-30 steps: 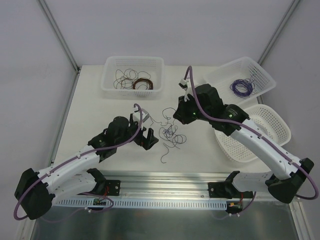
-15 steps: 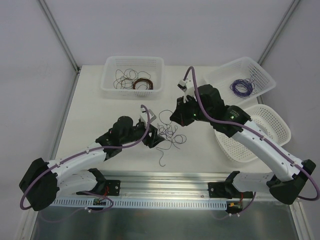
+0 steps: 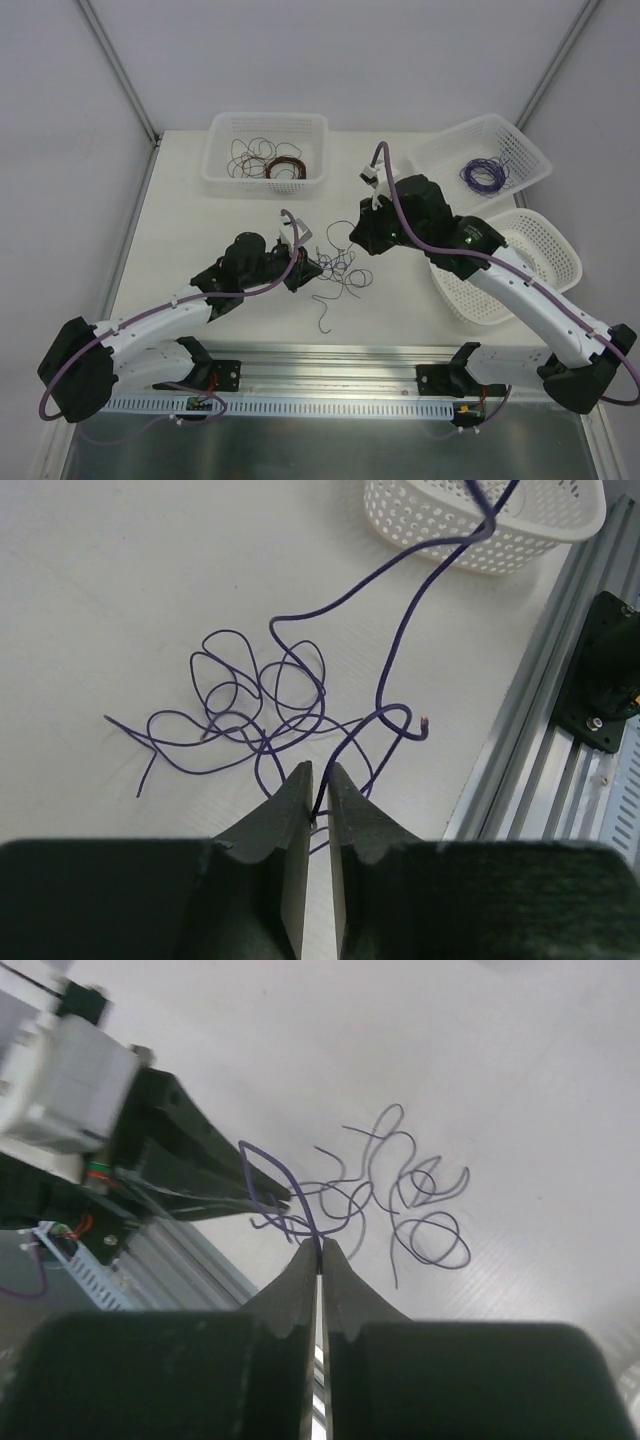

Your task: Untangle the cables

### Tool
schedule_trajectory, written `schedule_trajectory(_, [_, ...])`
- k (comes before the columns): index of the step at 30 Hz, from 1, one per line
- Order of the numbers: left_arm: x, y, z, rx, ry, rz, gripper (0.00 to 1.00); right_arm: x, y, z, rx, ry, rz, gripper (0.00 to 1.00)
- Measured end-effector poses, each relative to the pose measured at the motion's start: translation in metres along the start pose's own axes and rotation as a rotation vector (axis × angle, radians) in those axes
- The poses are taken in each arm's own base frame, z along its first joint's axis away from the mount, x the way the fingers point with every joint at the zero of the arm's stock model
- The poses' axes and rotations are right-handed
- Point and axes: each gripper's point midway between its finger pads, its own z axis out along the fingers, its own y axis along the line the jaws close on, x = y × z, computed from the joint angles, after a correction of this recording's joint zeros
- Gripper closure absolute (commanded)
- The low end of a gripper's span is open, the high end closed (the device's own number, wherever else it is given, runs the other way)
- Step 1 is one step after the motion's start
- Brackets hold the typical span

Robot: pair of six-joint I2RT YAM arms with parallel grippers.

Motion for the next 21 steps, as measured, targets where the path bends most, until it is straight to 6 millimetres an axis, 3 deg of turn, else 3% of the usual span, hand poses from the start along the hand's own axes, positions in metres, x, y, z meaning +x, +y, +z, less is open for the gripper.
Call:
schedule_trajectory(7, [-0.017, 0.0, -0.014, -0.041, -0.048, -0.02, 1.0, 0.044, -0.035, 0.016, 0.143, 0.117, -0.031, 0.99])
schedule_trajectory(12, [-0.038, -0.008, -0.021, -0.031, -0.091, -0.041, 1.0, 0.074, -0.054, 0.036, 0.215, 0.216, -0.035, 0.99])
schedule_trajectory(15, [-0.046, -0.011, -0.027, -0.026, -0.114, -0.044, 1.0, 0.082, -0.063, 0.043, 0.259, 0.244, -0.04, 0.99])
schedule_trajectory(21, [-0.058, -0.023, -0.047, -0.006, -0.159, -0.062, 1.0, 0.078, -0.093, 0.041, 0.364, 0.232, -0.008, 0.99])
